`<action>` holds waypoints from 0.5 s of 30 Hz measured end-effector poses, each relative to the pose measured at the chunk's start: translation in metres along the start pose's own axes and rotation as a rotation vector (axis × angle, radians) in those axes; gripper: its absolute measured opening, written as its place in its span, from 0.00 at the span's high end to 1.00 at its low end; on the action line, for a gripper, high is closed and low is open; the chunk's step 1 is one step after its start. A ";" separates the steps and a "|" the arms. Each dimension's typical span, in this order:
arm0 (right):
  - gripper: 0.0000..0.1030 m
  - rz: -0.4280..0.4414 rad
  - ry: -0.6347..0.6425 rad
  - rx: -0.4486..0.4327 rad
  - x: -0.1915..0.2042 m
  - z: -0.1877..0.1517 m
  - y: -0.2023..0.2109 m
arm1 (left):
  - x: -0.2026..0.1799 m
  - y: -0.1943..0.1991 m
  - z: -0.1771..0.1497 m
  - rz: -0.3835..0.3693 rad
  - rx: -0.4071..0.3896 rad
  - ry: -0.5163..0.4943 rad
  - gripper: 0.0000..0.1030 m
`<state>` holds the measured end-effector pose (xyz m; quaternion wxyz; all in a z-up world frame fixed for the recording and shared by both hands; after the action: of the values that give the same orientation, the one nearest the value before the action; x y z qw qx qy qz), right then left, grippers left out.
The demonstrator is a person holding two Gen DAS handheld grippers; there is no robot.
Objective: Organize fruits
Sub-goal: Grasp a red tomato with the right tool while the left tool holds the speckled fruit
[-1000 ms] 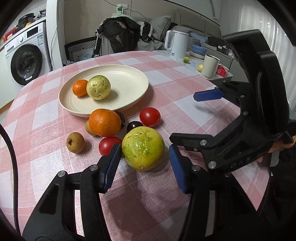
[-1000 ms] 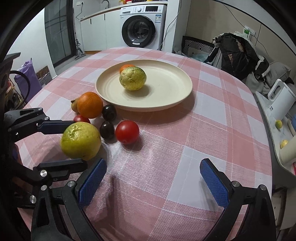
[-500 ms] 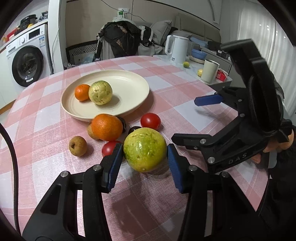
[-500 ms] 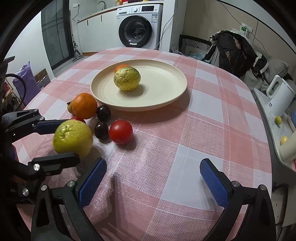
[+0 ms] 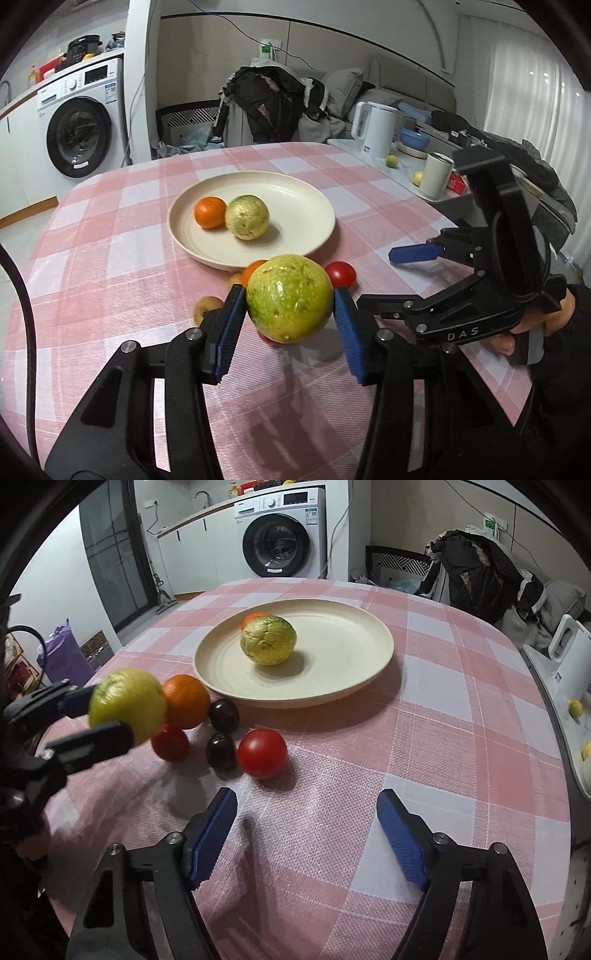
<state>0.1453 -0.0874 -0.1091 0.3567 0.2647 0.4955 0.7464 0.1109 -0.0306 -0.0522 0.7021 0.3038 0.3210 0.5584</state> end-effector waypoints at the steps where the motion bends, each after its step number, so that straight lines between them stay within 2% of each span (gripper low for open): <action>1: 0.21 0.002 -0.003 0.000 0.000 0.001 -0.001 | 0.002 0.001 0.000 0.003 -0.002 0.003 0.56; 10: 0.31 -0.014 -0.001 -0.030 0.008 0.015 -0.001 | 0.012 0.002 0.000 0.023 -0.004 0.019 0.56; 15: 0.34 -0.018 -0.020 -0.032 0.006 0.019 -0.004 | 0.013 0.002 0.000 0.022 -0.004 0.027 0.56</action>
<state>0.1565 -0.0710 -0.1062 0.3725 0.2620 0.4825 0.7482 0.1122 -0.0173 -0.0521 0.6921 0.2983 0.3258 0.5709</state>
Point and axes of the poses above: each gripper's, at about its wrist camera, not at the fingertips, and y roughly against the way its jaws point, x to its left, z to its top, the point moved 7 cm from there along -y, roughly the way its jaws point, and after that the axes turned 14 degrees about x, right-handed, at the moved point
